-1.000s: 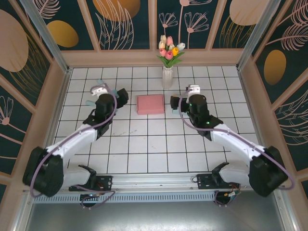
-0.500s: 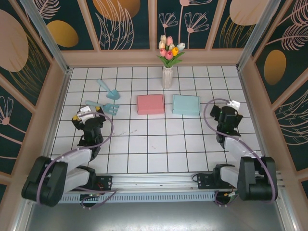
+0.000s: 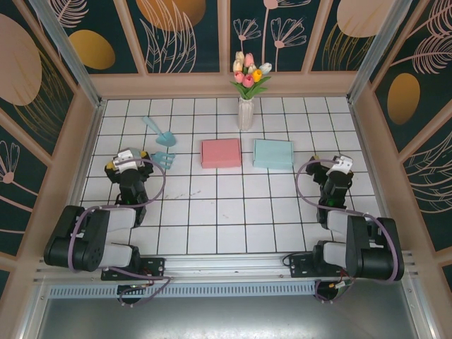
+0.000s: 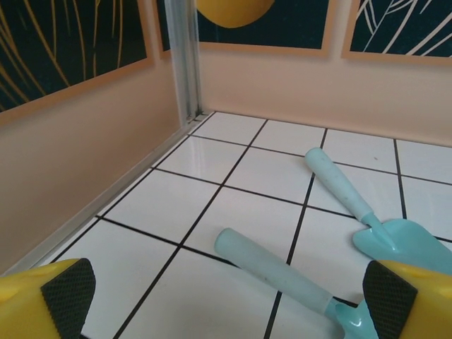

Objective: Fold the paper box

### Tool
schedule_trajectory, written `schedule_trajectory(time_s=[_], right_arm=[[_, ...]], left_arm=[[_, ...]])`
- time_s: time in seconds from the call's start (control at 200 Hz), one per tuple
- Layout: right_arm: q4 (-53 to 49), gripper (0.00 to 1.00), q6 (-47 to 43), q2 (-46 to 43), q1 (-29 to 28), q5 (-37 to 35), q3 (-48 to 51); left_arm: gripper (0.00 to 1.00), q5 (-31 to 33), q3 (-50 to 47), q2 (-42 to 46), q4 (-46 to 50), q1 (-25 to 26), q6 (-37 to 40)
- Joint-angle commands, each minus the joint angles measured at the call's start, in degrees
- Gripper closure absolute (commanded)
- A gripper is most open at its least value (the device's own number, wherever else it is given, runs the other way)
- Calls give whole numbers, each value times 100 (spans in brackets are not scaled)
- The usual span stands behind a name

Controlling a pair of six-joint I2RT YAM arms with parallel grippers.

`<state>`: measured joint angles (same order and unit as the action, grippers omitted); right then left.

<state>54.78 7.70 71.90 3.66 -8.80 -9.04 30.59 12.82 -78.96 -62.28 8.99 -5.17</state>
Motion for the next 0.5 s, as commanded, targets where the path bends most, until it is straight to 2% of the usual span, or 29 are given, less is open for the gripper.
schedule_trajectory(time_s=[0.0, 0.07, 0.125, 0.185, 0.275, 0.35, 0.395, 0.495], right_arm=[[873, 1, -127, 168, 25, 285, 0], [1031, 1, -201, 254, 24, 405, -1], [1059, 1, -238, 288, 25, 465, -5], [1149, 1, -293, 320, 26, 525, -2], [1533, 1, -349, 434, 25, 590, 117], [1959, 1, -369, 638, 27, 765, 237], [2097, 1, -401, 684, 16, 766, 270], [2125, 1, -384, 676, 14, 764, 293]], left_arm=[[1, -176, -105, -262, -1079, -55, 296], [1, -158, -362, -611, -2006, -80, 325], [1, -260, -285, -442, -1505, -133, 215], [1, -405, -204, -525, -1493, -257, 136], [1, -924, -13, -612, -1111, -473, 16], [1, -1099, -121, -895, -1593, -629, -101], [1, -1139, -52, -818, -1303, -652, -142], [1, -1134, -77, -832, -1380, -654, -117]])
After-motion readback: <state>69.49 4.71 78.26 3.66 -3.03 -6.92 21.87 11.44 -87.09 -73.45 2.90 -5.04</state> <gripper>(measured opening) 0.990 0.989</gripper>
